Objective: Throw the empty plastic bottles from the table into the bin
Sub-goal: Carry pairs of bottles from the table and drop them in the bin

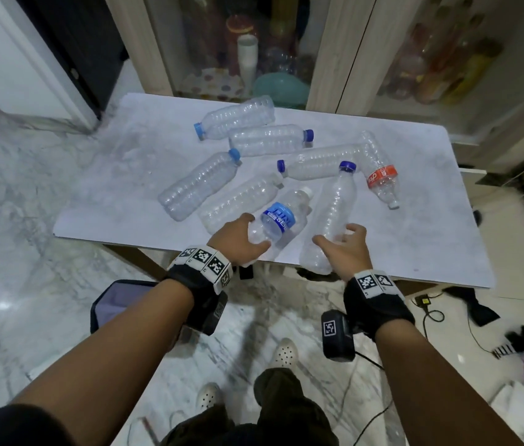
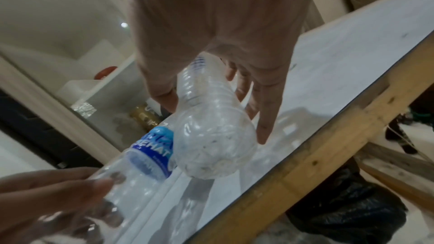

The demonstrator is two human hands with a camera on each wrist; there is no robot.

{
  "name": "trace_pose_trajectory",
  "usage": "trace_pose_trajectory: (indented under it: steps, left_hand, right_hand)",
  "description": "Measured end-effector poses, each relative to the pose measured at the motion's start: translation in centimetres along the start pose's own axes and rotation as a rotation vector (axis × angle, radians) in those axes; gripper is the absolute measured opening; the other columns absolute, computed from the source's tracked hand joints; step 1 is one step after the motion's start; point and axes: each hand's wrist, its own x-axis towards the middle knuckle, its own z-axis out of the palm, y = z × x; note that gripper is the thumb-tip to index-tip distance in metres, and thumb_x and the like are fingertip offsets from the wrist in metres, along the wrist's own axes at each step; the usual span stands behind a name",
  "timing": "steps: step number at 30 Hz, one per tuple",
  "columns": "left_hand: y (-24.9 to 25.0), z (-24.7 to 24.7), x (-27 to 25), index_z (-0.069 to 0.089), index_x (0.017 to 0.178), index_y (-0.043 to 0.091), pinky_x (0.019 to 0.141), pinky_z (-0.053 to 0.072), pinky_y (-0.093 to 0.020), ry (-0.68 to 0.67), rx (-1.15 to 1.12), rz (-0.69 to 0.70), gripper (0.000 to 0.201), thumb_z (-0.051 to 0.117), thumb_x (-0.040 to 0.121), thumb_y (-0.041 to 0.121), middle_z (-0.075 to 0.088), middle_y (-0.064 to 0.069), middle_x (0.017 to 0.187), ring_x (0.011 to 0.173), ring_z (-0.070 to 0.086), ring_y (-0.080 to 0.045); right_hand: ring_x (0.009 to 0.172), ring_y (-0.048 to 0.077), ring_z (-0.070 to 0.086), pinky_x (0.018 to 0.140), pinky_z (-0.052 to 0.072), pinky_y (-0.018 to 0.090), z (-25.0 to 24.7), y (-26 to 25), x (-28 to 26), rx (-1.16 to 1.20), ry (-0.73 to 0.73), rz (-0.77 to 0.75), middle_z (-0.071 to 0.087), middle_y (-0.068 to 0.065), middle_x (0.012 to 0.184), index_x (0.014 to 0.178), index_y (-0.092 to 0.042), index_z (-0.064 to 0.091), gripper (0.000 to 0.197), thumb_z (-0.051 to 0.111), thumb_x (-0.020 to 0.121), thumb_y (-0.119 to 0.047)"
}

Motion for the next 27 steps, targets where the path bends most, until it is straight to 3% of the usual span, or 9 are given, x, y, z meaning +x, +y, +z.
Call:
trace_pose_trajectory:
  steps: [2, 4, 8, 12, 16, 19, 22, 24, 27]
  left_hand:
    - [-1.2, -0.9, -2.3, 0.037, 0.139, 0.016, 0.084, 0.044, -0.028, -0.013, -0.041, 0.024, 0.072, 0.066, 0.08, 0.046, 0.062, -0.013, 0.116, 0.094, 0.059, -0.023]
    - [-2.6, -1.7, -4.7, 0.038, 0.137, 0.017, 0.08, 0.042, -0.026, -0.013, -0.076, 0.045, 0.069, 0.067, 0.081, 0.045, 0.062, -0.012, 0.112, 0.089, 0.056, -0.02]
    - [-6.0, -3.1, -9.2, 0.044, 0.128, 0.02, 0.068, 0.046, -0.025, 0.027, -0.159, 0.075, 0.062, 0.07, 0.078, 0.047, 0.062, -0.003, 0.101, 0.081, 0.059, -0.013]
    - [-10.1, -3.7, -13.2, 0.048, 0.126, 0.021, 0.089, 0.052, -0.032, 0.041, -0.24, 0.07, 0.066, 0.07, 0.073, 0.053, 0.061, 0.003, 0.119, 0.103, 0.061, -0.013]
    - [-13.1, -3.8, -16.7, 0.048, 0.126, 0.02, 0.091, 0.053, -0.037, 0.106, -0.333, -0.007, 0.061, 0.073, 0.076, 0.045, 0.061, 0.003, 0.117, 0.105, 0.062, -0.015]
    - [-15.2, -3.8, -19.1, 0.049, 0.123, 0.016, 0.077, 0.049, -0.019, 0.182, -0.381, -0.089, 0.053, 0.072, 0.08, 0.037, 0.06, 0.003, 0.109, 0.099, 0.06, -0.014]
    - [-17.8, -3.7, -21.9, 0.048, 0.121, 0.021, 0.07, 0.047, -0.022, 0.233, -0.403, -0.234, 0.059, 0.073, 0.074, 0.048, 0.059, -0.003, 0.103, 0.084, 0.057, -0.015]
    - [-19.7, -3.4, -23.8, 0.047, 0.119, 0.026, 0.066, 0.049, -0.029, 0.284, -0.405, -0.321, 0.069, 0.069, 0.063, 0.061, 0.06, -0.005, 0.095, 0.077, 0.057, -0.02]
    - [-22.8, -2.7, -26.3, 0.047, 0.116, 0.029, 0.051, 0.052, -0.029, 0.33, -0.449, -0.487, 0.055, 0.074, 0.071, 0.047, 0.054, -0.001, 0.077, 0.062, 0.057, -0.02]
  right_hand:
    - [0.091, 0.016, 0.059, 0.059, 0.046, 0.022, 0.1, 0.2, -2.5, -0.015, -0.02, -0.078, 0.053, 0.003, 0.119, 0.132, -0.023, 0.033, 0.072, 0.076, 0.075, -0.029]
    - [0.085, 0.012, 0.06, 0.056, 0.046, 0.023, 0.5, 0.3, -5.0, -0.016, -0.031, -0.149, 0.054, 0.001, 0.12, 0.13, -0.026, 0.037, 0.068, 0.076, 0.075, -0.027]
    - [0.093, 0.018, 0.063, 0.062, 0.048, 0.024, 2.0, 0.4, -9.4, -0.037, -0.092, -0.262, 0.054, -0.002, 0.117, 0.133, -0.029, 0.039, 0.067, 0.075, 0.077, -0.026]
    - [0.097, 0.018, 0.063, 0.084, 0.055, 0.039, 4.2, 0.7, -12.3, -0.043, -0.162, -0.336, 0.056, 0.0, 0.12, 0.132, -0.028, 0.043, 0.064, 0.075, 0.076, -0.027]
    - [0.112, 0.02, 0.057, 0.097, 0.05, 0.041, 6.2, 0.9, -13.5, -0.154, -0.273, -0.362, 0.052, 0.002, 0.131, 0.137, -0.02, 0.042, 0.072, 0.074, 0.074, -0.034]
    - [0.119, 0.018, 0.052, 0.1, 0.046, 0.037, 8.0, 0.6, -13.8, -0.221, -0.39, -0.394, 0.051, -0.002, 0.129, 0.137, -0.019, 0.043, 0.07, 0.074, 0.076, -0.033]
    - [0.109, 0.015, 0.058, 0.094, 0.049, 0.034, 10.1, 0.7, -14.1, -0.255, -0.488, -0.434, 0.058, -0.001, 0.122, 0.131, -0.019, 0.048, 0.065, 0.077, 0.074, -0.033]
    - [0.097, 0.005, 0.058, 0.078, 0.049, 0.023, 11.8, 1.1, -14.4, -0.268, -0.547, -0.445, 0.059, -0.006, 0.111, 0.125, -0.021, 0.048, 0.06, 0.078, 0.074, -0.031]
    - [0.086, -0.001, 0.053, 0.065, 0.043, 0.02, 14.5, 2.5, -14.8, -0.321, -0.599, -0.422, 0.055, -0.01, 0.1, 0.12, -0.02, 0.048, 0.055, 0.078, 0.076, -0.03]
